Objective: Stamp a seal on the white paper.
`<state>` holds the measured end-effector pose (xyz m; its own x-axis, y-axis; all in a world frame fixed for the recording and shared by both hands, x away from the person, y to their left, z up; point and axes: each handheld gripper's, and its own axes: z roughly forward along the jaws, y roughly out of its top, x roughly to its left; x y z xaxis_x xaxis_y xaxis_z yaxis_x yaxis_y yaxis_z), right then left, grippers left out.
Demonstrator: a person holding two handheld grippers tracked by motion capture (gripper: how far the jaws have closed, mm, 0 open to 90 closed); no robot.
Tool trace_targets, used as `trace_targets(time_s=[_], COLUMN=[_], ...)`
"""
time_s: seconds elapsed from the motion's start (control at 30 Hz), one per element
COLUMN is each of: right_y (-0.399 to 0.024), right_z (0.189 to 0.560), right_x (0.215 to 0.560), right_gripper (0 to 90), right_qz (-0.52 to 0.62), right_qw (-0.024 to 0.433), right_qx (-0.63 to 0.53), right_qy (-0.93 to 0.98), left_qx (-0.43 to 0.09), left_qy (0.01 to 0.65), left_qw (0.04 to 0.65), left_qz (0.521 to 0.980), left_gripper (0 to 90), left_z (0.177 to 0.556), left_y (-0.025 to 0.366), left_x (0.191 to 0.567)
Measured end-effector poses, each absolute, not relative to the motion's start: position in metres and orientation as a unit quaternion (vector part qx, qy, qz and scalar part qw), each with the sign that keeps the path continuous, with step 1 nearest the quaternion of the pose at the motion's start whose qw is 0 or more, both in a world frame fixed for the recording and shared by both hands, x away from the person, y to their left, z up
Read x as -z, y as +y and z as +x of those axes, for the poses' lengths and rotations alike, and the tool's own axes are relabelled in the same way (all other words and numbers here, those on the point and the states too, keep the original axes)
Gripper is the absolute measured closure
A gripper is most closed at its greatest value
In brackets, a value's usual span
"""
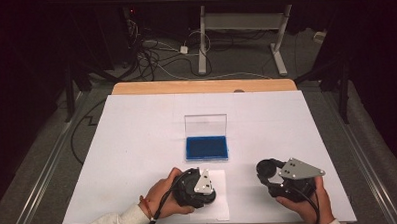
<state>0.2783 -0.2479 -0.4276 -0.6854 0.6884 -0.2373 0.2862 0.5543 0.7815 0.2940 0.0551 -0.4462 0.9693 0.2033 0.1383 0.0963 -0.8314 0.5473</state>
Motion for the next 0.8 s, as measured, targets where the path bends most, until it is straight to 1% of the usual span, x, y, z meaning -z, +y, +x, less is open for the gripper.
trace_targets(time_s=[0.1,0.17,0.23,0.37,0.43,0.8], right_y=[-0.248,-0.249,-0.251,-0.251,-0.25,-0.251], right_z=[0.278,0.277,0.278,0.278,0.278,0.278], right_x=[0.427,0.426,0.426,0.425,0.426,0.425], right_gripper=[38.8,38.8,38.9,38.9,38.9,38.9], right_qz=[0.289,0.29,0.291,0.29,0.289,0.288], right_qw=[0.272,0.272,0.271,0.271,0.271,0.27], right_qx=[-0.374,-0.376,-0.379,-0.379,-0.377,-0.381], right_qy=[0.838,0.837,0.836,0.836,0.837,0.836], left_qx=[-0.081,-0.063,-0.055,-0.06,-0.074,-0.105], left_qy=[0.09,0.107,0.107,0.119,0.125,0.167], left_qw=[0.288,0.302,0.319,0.351,0.355,0.387], left_qz=[0.95,0.945,0.94,0.927,0.924,0.901], left_gripper=[54.6,54.6,54.6,54.6,54.6,54.6], left_z=[0.298,0.302,0.304,0.307,0.307,0.312], left_y=[0.057,0.061,0.067,0.077,0.082,0.119], left_x=[0.445,0.444,0.438,0.424,0.419,0.402])
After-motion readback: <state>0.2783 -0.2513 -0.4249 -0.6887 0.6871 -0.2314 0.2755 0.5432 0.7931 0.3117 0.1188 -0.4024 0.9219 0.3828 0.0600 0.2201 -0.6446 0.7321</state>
